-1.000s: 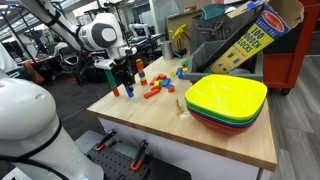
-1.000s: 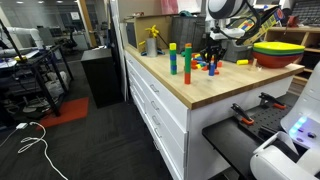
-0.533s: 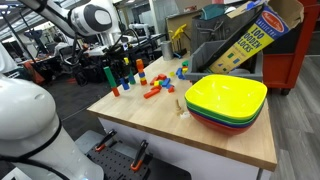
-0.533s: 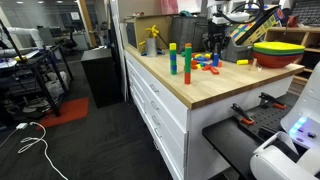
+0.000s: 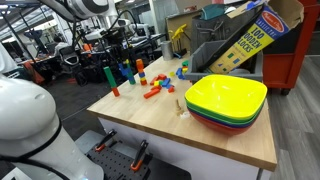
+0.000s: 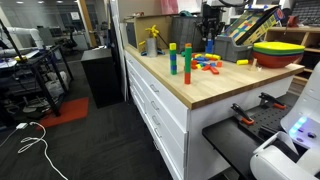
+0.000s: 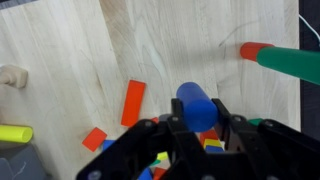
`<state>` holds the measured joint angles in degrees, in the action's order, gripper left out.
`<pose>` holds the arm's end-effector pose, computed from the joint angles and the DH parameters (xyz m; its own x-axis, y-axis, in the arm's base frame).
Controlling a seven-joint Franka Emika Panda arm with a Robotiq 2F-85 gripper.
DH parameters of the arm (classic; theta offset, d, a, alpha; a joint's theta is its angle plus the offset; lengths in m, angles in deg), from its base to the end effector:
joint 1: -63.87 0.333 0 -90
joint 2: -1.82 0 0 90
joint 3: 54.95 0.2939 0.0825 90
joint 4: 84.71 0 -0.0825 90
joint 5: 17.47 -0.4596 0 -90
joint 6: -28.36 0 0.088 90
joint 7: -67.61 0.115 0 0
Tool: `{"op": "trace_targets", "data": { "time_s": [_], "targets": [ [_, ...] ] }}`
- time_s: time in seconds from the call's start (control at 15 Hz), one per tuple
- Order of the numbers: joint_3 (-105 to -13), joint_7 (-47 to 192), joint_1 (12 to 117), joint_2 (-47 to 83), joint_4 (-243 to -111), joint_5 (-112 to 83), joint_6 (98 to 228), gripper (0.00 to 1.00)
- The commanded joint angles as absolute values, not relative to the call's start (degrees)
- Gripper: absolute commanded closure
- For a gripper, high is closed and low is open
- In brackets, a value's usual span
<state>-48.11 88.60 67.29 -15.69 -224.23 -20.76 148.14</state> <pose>0.4990 0.0912 0.3450 0.9743 -0.2210 -0.0425 -0.2211 -0.9752 0.0026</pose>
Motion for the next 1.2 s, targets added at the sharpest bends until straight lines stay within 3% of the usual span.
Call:
{"op": "trace_targets", "data": {
  "time_s": [0.0, 1.13],
  "targets": [
    [-47.6, 89.9, 67.1, -16.5, -221.4, -21.2, 144.6, 0.92],
    [-41.3, 96.8, 69.3, -18.7, -218.6, -19.8, 141.8, 0.92]
  ]
}}
